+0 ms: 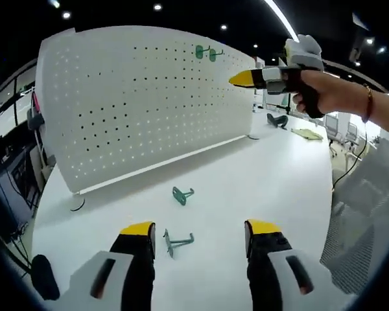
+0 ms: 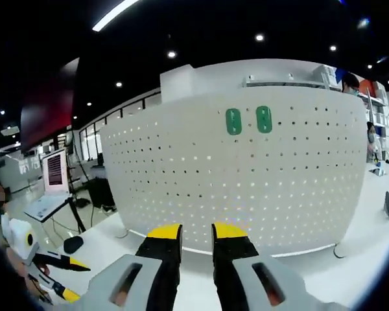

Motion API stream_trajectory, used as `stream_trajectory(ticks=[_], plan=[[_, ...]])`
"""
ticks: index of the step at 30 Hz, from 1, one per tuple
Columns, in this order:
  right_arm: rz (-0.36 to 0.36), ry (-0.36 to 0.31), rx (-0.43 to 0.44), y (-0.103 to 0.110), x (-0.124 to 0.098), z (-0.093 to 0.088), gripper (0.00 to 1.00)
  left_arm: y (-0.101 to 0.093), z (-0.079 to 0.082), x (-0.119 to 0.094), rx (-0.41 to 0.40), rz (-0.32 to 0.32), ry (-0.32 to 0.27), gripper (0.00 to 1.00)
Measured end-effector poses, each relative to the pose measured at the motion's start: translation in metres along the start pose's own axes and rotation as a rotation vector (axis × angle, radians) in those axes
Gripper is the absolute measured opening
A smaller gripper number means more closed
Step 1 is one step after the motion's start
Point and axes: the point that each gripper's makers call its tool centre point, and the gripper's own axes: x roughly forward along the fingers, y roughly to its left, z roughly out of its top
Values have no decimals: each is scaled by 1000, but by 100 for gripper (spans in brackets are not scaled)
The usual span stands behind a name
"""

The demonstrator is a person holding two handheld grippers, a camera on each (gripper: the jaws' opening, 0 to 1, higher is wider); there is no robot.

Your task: Insert the hook assembly into the mounting plate slot until the hook locks in place.

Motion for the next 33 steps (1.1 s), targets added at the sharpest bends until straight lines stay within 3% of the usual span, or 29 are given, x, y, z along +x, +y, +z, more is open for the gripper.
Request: stream_trajectory(ticks=[4,8,12,18,26,33], plan=[[20,17,5,5,-8,-11,18,6,-9,3,-1,19,38,52],[27,34,13,6,-22,-23,18,14,-15,4,-10,53,46,36],[32,45,14,6,-34,-31,18,19,-26,12,-15,63,91,37],[36,73,-14,9,-50,-43,18,27,-41,21,-30,87,148,26],[43,103,2,18,-60,-63,18,31,-52,28,-3,89,200,21],[52,109,20,21,-68,-70,18,33,-54,31,1,106,208,16]])
